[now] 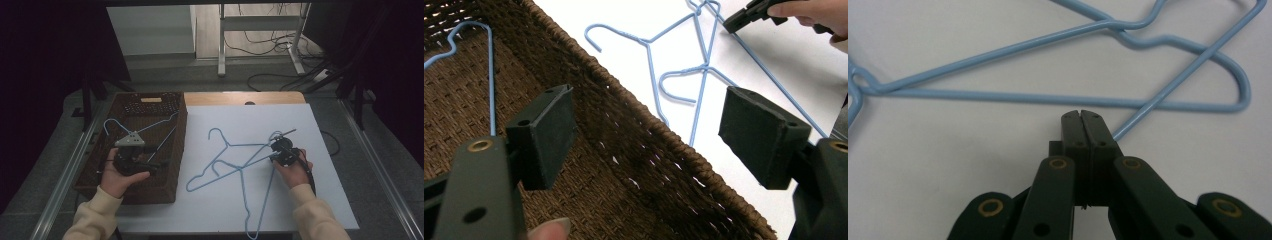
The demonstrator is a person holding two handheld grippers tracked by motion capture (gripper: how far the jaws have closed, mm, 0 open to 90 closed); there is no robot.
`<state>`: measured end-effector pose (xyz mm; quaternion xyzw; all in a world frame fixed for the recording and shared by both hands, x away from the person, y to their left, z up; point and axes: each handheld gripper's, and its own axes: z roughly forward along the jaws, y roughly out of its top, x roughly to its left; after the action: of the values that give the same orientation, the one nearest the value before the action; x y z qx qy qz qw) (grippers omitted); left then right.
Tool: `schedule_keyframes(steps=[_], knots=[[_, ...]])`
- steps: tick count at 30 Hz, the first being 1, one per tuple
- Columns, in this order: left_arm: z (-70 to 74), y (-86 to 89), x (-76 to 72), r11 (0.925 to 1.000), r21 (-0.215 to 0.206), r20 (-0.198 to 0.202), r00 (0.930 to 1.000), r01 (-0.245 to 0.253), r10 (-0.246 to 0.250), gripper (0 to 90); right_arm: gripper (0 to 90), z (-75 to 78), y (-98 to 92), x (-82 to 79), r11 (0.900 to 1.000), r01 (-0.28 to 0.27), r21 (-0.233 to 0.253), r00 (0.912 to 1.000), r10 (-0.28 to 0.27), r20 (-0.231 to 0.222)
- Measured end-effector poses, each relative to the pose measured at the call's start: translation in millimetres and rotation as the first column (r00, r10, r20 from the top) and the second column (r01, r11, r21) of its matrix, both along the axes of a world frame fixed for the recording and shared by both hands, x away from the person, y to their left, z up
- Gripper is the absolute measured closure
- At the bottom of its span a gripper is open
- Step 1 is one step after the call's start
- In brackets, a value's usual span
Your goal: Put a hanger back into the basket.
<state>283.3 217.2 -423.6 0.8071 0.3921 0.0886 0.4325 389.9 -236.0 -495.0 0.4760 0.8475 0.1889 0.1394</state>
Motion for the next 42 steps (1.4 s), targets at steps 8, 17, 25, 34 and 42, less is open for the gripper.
schedule_keyframes(steps=[8, 17, 25, 34, 42], knots=[[1.0, -0.4, -0.4, 1.0, -0.003, 0.002, 1.0, 0.001, -0.001, 22.6, 89.8, -0.4, -19.0, -14.2, 0.999, 0.037, -0.014, 0.9982, -0.038, -0.046], [2.6, -2.9, -0.8, 1.0, -0.001, 0.008, 1.0, 0.006, -0.006, 22.5, 85.6, 14.0, 1.0, -16.6, 0.989, -0.104, 0.101, 0.9945, 0.101, 0.027], [1.0, -3.9, -0.2, 1.0, 0.001, 0.004, 0.9999, 0.009, -0.009, 22.5, 63.2, 11.0, 56.8, -1.3, 0.949, -0.299, 0.101, 0.9537, 0.295, 0.06], [0.5, -4.8, -0.5, 0.9999, 0.002, 0.004, 0.9999, 0.012, -0.012, 22.4, 63.5, -6.8, 83.3, 4.6, 0.927, -0.372, 0.054, 0.9281, 0.372, -0.002], [-0.2, -6.7, -0.5, 0.9998, 0.005, 0.003, 0.9999, 0.017, -0.017, 22.4, 83.3, -9.5, 91.0, 7.9, 0.918, -0.394, 0.036, 0.918, 0.395, -0.034]])
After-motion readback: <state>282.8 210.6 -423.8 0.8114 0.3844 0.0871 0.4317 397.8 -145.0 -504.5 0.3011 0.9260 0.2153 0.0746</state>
